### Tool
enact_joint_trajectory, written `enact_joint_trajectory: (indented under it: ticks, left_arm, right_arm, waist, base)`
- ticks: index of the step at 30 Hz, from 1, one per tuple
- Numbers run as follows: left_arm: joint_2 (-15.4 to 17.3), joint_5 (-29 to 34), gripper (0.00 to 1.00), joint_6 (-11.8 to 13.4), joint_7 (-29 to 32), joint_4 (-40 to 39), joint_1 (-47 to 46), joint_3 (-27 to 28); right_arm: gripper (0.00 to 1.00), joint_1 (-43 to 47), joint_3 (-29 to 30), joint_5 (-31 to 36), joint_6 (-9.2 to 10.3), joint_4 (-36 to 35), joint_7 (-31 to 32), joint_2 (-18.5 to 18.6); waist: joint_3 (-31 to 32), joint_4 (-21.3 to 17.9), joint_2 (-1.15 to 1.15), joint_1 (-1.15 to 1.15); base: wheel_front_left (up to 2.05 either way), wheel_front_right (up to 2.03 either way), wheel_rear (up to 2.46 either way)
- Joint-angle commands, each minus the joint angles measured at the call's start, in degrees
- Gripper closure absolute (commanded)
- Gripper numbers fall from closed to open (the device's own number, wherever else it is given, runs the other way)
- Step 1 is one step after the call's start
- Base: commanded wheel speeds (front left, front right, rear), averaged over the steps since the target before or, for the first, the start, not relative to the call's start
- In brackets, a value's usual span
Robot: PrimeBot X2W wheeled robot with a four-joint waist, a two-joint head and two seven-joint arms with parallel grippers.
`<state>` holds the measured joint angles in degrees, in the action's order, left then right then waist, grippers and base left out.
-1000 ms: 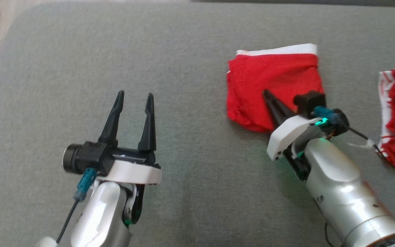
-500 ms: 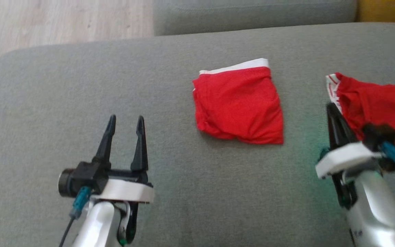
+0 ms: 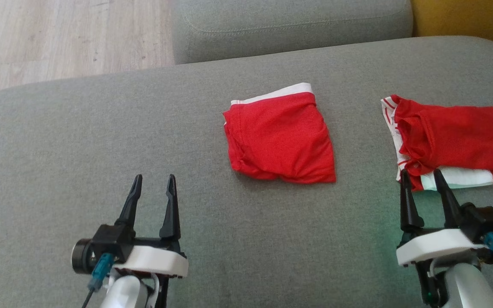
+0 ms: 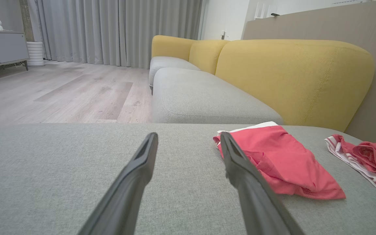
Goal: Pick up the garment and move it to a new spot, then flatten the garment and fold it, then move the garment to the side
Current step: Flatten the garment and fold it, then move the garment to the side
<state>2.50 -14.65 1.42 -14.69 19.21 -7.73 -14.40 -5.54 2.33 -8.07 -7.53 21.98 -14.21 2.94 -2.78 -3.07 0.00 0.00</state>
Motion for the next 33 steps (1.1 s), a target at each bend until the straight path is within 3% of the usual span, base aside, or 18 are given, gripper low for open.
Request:
enact_joint_trajectory:
  ticks: [1,10,19,26,33]
  left_arm:
    - [0.4,-0.3,0.0,0.0,-0.3,-2.0,-1.1,2.1]
    - [0.4,-0.7,0.0,-0.1,-0.3,-2.6,-1.9,1.2]
    - [0.4,-1.2,0.0,0.1,-0.3,-4.1,-5.3,-1.9]
    - [0.4,-1.6,0.0,0.1,-0.3,-3.5,-9.0,-4.6]
    - [0.4,-2.2,0.0,0.5,-0.3,-2.8,-11.0,-6.2]
  right_arm:
    - [0.0,-1.6,-1.7,-0.4,0.04,-2.4,-0.3,0.0]
    - [0.0,-1.3,-0.8,-0.9,0.04,-3.3,0.9,-0.1]
    - [0.0,-7.6,-0.4,2.4,0.04,-3.8,4.3,-0.1]
    - [0.0,-17.2,-1.2,-1.8,0.04,2.8,12.5,-0.1]
    - [0.0,-24.2,-2.1,-5.3,0.04,12.1,17.2,1.5]
  waist:
    - [0.1,0.0,0.0,0.0]
    - [-0.6,1.1,0.0,0.0]
    - [-6.7,4.4,0.0,0.0]
    - [-11.8,8.3,0.0,0.0]
    - [-13.1,12.0,0.0,0.0]
  base:
    - [0.0,0.0,0.0]
    - [0.0,0.0,0.0]
    - [0.0,0.0,0.0]
    - [0.0,0.0,0.0]
    - [0.0,0.0,0.0]
